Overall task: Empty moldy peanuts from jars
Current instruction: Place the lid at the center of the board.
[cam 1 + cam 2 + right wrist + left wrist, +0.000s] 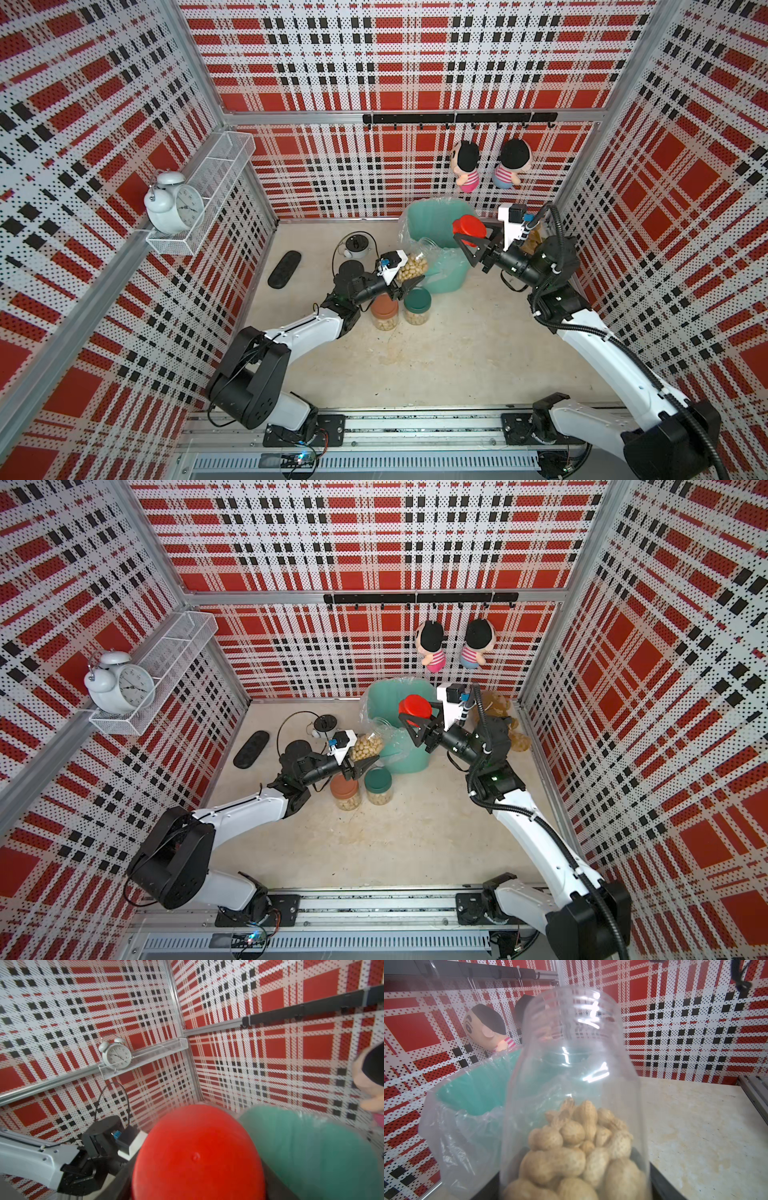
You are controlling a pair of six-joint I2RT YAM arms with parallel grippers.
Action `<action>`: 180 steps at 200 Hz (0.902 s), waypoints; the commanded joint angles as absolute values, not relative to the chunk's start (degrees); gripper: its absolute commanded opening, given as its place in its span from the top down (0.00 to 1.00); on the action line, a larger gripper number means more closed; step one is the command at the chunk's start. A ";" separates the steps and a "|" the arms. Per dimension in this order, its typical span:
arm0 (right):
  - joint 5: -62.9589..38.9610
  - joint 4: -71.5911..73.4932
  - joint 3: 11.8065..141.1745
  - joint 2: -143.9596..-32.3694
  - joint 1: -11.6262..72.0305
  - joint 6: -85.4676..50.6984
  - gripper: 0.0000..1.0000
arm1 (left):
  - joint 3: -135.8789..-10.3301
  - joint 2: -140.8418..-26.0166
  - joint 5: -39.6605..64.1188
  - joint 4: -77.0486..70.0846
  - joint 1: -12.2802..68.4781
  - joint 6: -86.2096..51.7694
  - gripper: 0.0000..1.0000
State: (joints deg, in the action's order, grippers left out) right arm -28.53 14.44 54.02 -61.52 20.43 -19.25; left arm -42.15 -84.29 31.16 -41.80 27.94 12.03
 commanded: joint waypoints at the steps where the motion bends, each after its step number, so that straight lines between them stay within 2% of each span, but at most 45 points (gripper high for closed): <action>1: -20.96 5.81 48.82 -55.62 20.01 -14.92 0.70 | -41.02 -82.41 29.29 -49.14 26.79 9.35 1.00; 52: -12.42 -0.99 37.72 -45.68 21.19 -20.39 0.71 | -39.07 -81.43 26.95 -54.84 25.49 6.41 1.00; 82: -5.24 -4.41 33.73 -44.32 26.91 -24.44 0.71 | -38.63 -80.47 25.95 -55.11 25.49 6.57 1.00; 134: 7.62 -1.76 25.15 -45.22 35.88 -35.46 0.69 | -38.06 -79.54 24.70 -55.63 25.49 6.67 1.00; 180: 11.20 4.07 21.04 -53.01 37.88 -37.60 0.68 | -37.53 -79.37 24.19 -56.12 25.26 6.52 1.00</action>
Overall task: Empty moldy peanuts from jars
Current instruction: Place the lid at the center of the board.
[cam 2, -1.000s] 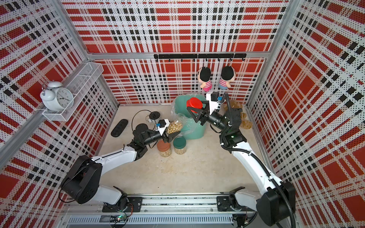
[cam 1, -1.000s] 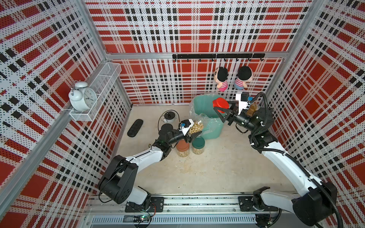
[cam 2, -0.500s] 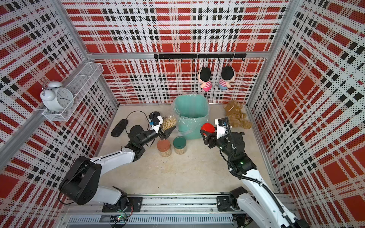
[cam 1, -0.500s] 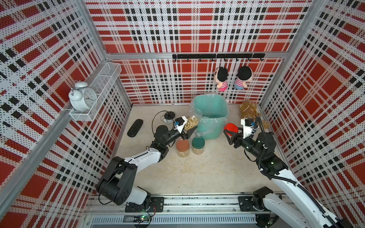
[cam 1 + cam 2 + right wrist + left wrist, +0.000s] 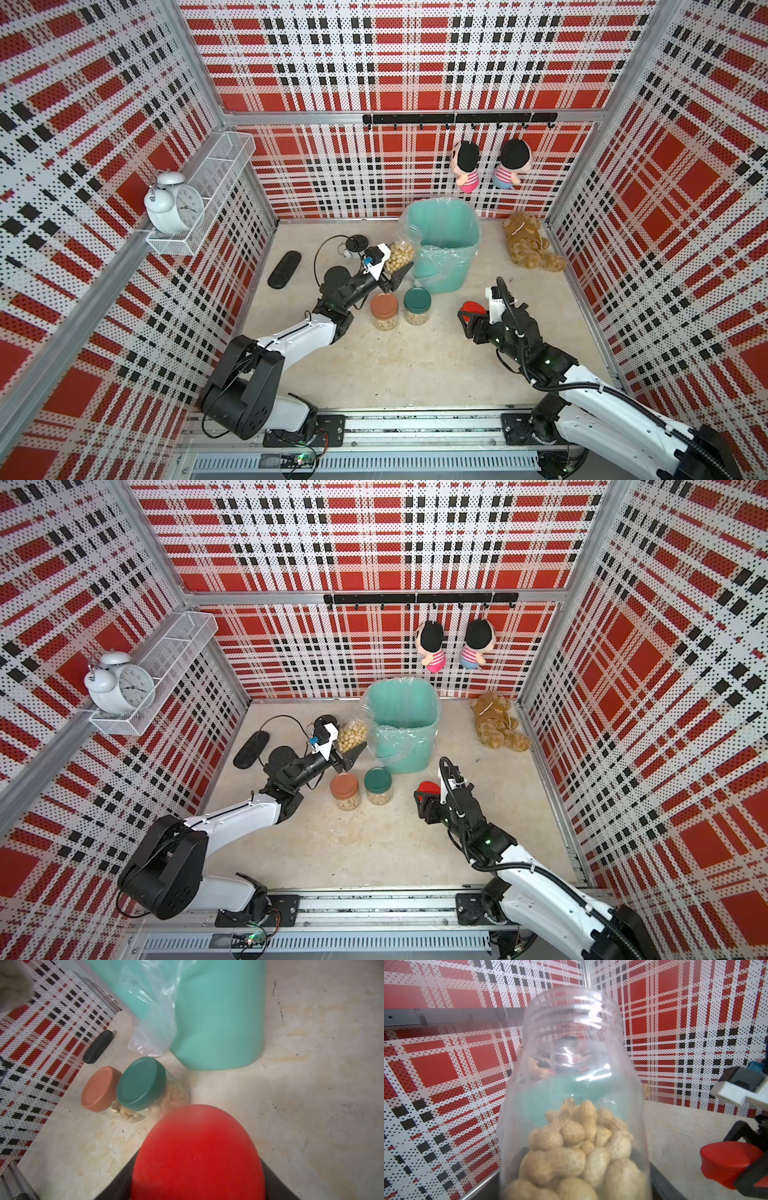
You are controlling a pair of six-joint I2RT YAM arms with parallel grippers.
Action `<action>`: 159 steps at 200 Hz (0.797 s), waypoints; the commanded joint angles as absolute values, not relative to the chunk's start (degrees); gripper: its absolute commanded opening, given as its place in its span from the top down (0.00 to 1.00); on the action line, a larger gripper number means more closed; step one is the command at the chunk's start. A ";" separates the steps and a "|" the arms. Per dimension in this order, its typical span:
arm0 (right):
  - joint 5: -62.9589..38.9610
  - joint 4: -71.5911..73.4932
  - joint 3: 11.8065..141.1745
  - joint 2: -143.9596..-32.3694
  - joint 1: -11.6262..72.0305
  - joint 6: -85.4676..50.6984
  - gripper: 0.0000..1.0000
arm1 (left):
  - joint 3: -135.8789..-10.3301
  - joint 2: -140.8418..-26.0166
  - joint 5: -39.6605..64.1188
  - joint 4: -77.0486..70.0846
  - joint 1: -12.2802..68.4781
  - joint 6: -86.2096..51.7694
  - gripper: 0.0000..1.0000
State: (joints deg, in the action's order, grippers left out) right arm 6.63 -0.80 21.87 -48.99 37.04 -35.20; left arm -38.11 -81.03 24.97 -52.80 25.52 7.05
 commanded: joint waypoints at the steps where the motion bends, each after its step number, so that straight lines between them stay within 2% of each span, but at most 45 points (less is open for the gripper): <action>1: 11.23 4.28 20.98 -53.18 37.88 -37.52 0.68 | -37.53 -79.37 24.18 -56.14 25.24 6.51 1.00; 33: 12.92 11.47 17.15 -57.53 37.96 -37.76 0.65 | -37.31 -79.10 24.43 -56.51 25.22 5.84 1.00; 90: 10.03 16.18 15.29 -63.69 38.45 -35.98 0.42 | -37.52 -78.74 24.44 -56.26 24.88 5.71 1.00; 159: 8.26 16.61 17.17 -72.26 38.58 -34.41 0.21 | -37.70 -78.50 23.66 -55.24 25.03 6.07 1.00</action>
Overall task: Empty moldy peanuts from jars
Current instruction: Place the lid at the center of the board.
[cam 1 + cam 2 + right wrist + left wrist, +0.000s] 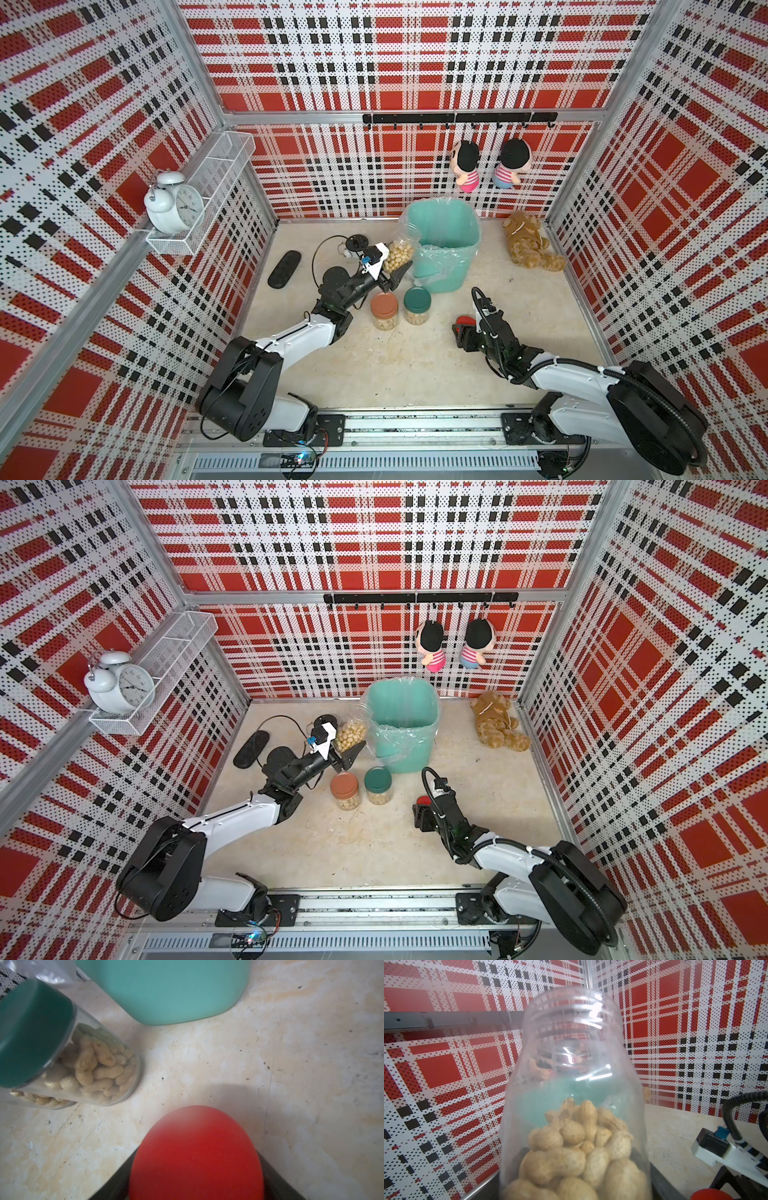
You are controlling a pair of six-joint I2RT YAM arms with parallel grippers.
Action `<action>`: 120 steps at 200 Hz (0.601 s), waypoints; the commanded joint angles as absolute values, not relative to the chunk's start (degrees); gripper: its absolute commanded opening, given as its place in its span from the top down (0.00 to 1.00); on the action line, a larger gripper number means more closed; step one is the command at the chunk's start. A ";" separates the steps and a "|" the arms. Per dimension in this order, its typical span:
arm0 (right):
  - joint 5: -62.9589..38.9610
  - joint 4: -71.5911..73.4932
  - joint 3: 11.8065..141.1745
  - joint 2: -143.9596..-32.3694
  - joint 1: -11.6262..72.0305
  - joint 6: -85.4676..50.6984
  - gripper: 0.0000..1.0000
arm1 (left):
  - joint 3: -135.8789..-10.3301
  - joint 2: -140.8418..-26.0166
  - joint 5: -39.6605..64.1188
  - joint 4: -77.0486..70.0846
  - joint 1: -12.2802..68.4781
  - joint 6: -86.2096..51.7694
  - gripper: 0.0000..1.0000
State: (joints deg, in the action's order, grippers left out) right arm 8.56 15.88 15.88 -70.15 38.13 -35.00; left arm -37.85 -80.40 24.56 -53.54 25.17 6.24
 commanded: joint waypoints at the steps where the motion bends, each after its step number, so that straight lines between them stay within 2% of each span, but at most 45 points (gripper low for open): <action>1: 8.30 16.57 17.24 -72.34 38.58 -34.43 0.21 | -37.66 -78.45 23.65 -55.22 25.04 6.07 1.00; 58: 9.30 15.11 17.67 -72.04 38.77 -34.29 0.00 | -38.72 -77.97 22.94 -52.95 24.88 7.42 1.00; 85: 7.76 15.85 17.93 -68.22 38.76 -33.59 0.00 | -40.41 -77.96 22.83 -51.24 24.66 8.20 1.00; 120: 9.31 15.89 18.18 -56.99 38.67 -29.38 0.00 | -47.11 -77.70 22.76 -41.36 23.32 13.33 1.00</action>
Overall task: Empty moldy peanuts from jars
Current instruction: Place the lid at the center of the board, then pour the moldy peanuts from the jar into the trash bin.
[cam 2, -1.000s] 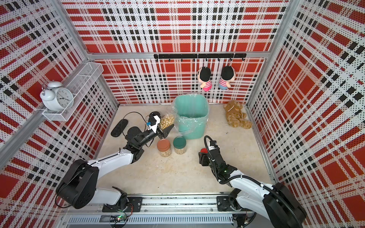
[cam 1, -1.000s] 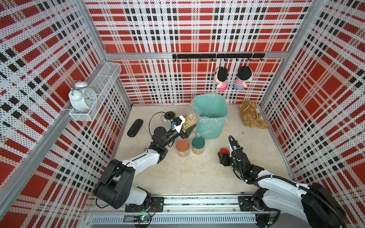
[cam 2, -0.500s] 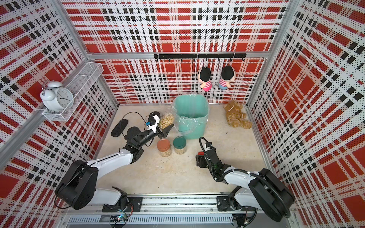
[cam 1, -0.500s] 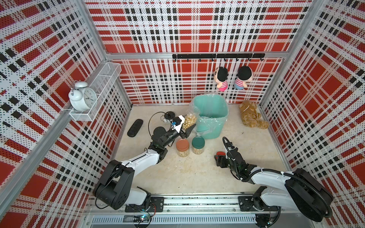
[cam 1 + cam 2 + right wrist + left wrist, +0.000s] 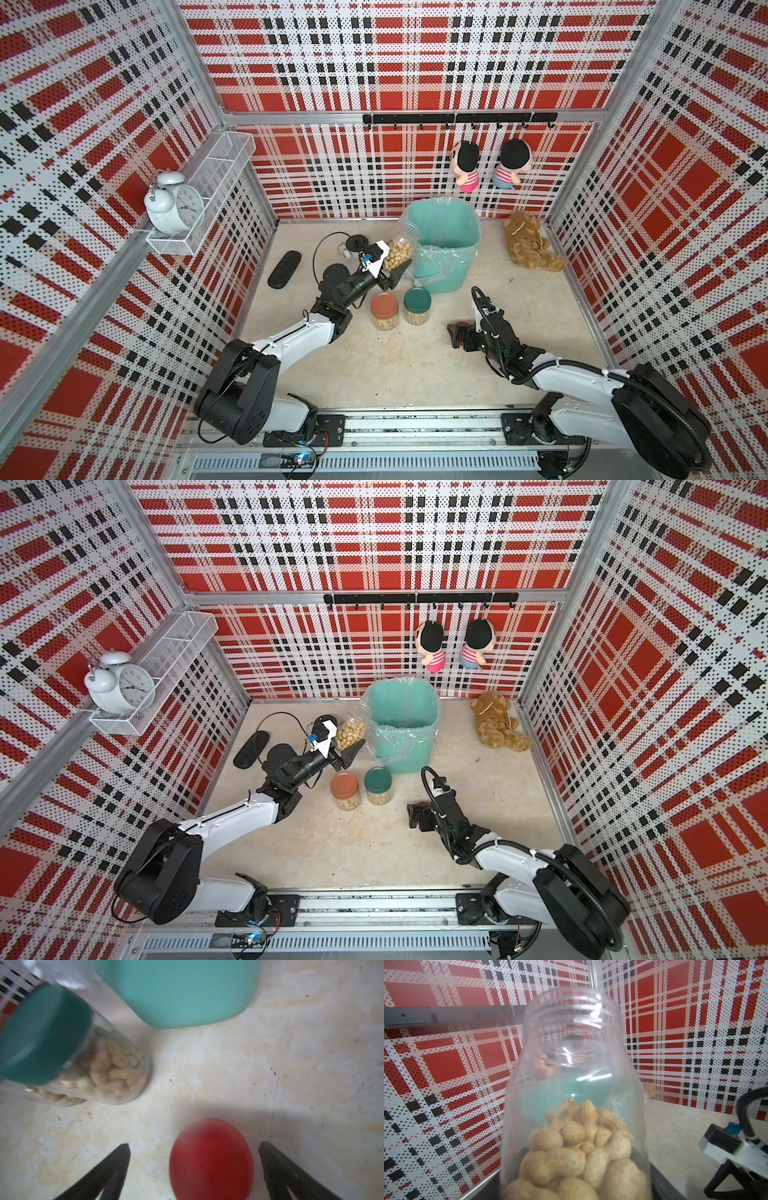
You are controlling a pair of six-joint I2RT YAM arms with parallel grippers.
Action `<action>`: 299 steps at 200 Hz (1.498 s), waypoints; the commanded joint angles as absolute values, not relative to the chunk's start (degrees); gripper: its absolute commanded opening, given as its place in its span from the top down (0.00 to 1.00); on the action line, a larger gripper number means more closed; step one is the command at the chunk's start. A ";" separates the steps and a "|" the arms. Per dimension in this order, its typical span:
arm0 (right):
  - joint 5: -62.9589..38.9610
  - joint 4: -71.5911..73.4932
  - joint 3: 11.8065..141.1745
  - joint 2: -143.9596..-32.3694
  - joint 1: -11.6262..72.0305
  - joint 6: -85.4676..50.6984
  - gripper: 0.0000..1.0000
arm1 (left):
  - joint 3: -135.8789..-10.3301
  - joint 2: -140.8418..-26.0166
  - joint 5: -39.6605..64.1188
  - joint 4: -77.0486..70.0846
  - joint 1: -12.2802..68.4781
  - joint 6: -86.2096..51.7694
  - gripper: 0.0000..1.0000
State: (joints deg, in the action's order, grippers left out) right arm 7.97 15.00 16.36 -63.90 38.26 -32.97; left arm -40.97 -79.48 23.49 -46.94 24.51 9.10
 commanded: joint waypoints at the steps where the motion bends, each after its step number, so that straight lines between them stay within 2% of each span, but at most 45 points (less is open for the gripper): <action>1: 9.35 15.81 18.23 -56.62 38.67 -29.24 0.00 | -47.37 -77.70 22.76 -40.94 23.26 13.61 1.00; 35: 16.28 10.86 20.33 -45.84 37.24 -27.03 0.00 | -58.86 -79.11 21.62 -23.66 22.06 22.79 1.00; 61: 12.10 9.14 21.26 -40.27 30.22 -28.47 0.00 | -68.27 -81.84 18.69 -11.72 21.89 30.05 1.00; 90: 7.67 9.49 21.54 -37.40 24.51 -28.67 0.00 | -76.04 -85.61 15.40 -4.88 22.22 34.66 1.00; 139: 4.04 6.59 25.52 -43.99 19.55 -29.74 0.00 | -89.22 -94.65 3.45 7.35 26.03 48.14 1.00; 180: 3.65 7.34 27.50 -46.43 17.07 -30.69 0.00 | -96.02 -99.53 0.62 9.78 28.04 53.46 1.00; 224: -3.69 6.23 29.47 -48.44 10.20 -33.50 0.00 | -108.40 -105.90 -5.78 17.39 30.46 62.75 1.00; 299: -14.52 16.56 26.18 -47.86 9.67 -25.95 0.00 | -118.68 -111.42 -16.40 25.04 34.79 76.10 1.00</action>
